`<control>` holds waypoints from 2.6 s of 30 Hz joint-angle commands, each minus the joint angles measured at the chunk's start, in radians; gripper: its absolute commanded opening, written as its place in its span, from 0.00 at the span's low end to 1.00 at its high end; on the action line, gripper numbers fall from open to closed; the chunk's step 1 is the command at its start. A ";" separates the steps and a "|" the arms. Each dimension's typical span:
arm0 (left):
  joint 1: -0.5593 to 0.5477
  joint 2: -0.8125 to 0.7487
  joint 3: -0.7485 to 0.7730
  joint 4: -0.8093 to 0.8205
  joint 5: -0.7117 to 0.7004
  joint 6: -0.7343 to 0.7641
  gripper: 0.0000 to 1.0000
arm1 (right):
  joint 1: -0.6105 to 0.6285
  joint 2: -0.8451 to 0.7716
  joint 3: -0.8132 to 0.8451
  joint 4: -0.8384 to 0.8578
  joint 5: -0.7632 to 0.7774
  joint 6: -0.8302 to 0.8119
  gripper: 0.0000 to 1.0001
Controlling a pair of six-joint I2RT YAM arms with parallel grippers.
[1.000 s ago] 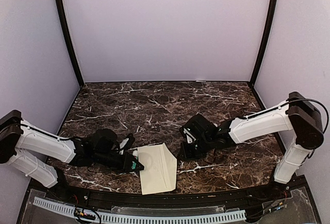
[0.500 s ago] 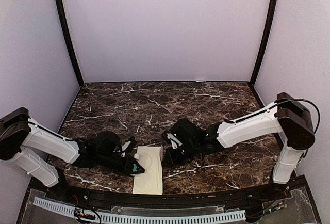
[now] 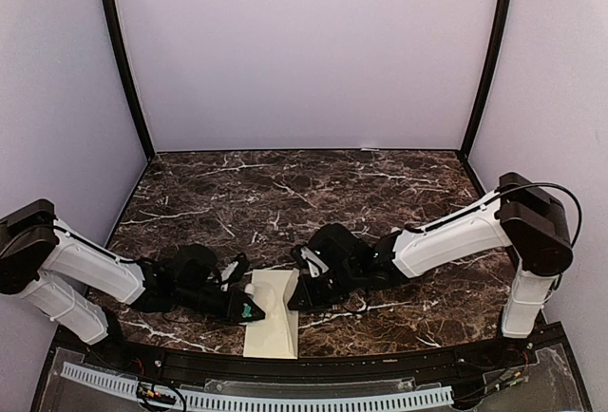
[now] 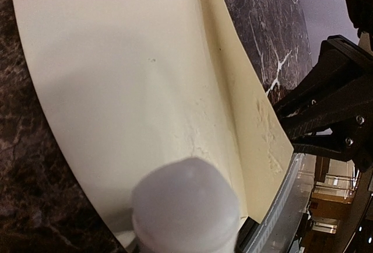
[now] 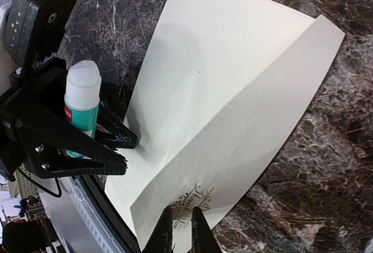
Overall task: Place the letter into the envelope and seal it
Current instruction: Seal the envelope flap on the envelope.
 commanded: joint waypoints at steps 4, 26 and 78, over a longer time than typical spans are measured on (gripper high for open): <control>-0.004 0.004 -0.037 0.000 0.004 -0.006 0.00 | 0.015 0.052 0.019 0.091 -0.038 0.030 0.09; -0.005 -0.139 0.066 -0.088 -0.051 -0.007 0.00 | 0.018 0.115 -0.019 0.101 -0.043 0.075 0.05; -0.023 0.162 0.034 0.111 0.007 -0.025 0.00 | 0.016 0.141 -0.035 0.239 -0.091 0.155 0.11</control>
